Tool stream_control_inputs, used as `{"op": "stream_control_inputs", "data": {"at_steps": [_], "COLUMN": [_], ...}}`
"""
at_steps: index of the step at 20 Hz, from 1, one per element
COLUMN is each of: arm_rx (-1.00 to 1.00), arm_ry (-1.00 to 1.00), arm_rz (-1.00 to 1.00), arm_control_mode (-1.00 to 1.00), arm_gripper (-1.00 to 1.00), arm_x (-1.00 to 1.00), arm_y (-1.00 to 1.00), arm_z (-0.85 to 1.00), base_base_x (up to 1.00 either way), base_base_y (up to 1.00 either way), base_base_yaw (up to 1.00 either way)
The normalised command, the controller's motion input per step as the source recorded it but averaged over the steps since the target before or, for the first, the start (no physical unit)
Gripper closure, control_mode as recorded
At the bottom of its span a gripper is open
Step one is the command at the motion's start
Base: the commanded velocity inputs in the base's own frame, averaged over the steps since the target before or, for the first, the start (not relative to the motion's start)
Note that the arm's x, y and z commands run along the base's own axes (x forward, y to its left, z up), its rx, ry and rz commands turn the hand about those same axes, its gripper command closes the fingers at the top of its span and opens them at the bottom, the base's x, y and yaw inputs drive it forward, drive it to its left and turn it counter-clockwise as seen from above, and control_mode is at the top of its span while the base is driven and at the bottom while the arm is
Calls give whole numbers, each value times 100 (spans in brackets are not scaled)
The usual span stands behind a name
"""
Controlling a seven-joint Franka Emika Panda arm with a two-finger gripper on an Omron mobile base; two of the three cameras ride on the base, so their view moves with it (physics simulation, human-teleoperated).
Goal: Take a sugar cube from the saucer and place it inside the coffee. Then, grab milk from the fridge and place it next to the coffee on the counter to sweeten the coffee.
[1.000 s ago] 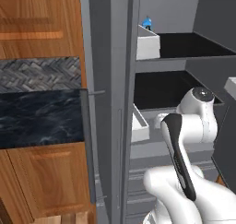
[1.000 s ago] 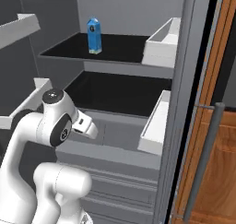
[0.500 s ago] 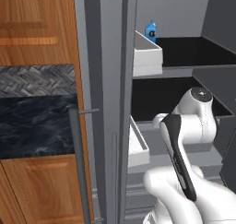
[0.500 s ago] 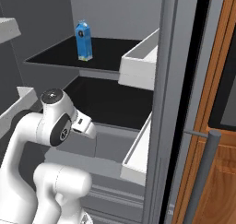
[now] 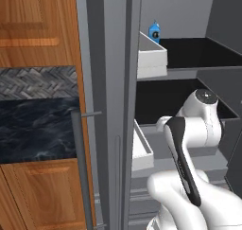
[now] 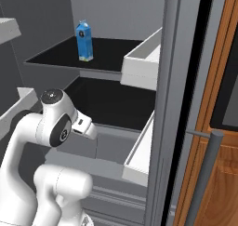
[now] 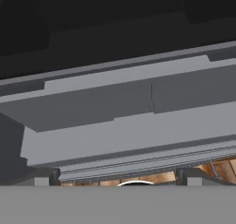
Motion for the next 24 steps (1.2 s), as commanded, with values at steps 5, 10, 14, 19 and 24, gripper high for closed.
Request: {"op": "stream_control_inputs", "data": {"at_steps": [5, 10, 14, 19, 24], "arm_rx": [-3, -5, -14, -9, 2], "arm_ry": [-20, -24, -25, -3, 6], "arm_rz": [2, 10, 8, 0, 5], "arm_control_mode": [-100, -100, -100, -100, -100], "arm_gripper": [-100, -100, -100, -100, -100], "arm_x": [0, 3, 26, 54, 49], "arm_y": [0, 1, 8, 8, 0], "arm_z": [75, 100, 100, 100, 99], "base_base_x": [0, 0, 0, 0, 0], "base_base_y": [0, 0, 0, 0, 0], "base_base_yaw": [0, 0, 0, 0, 0]}}
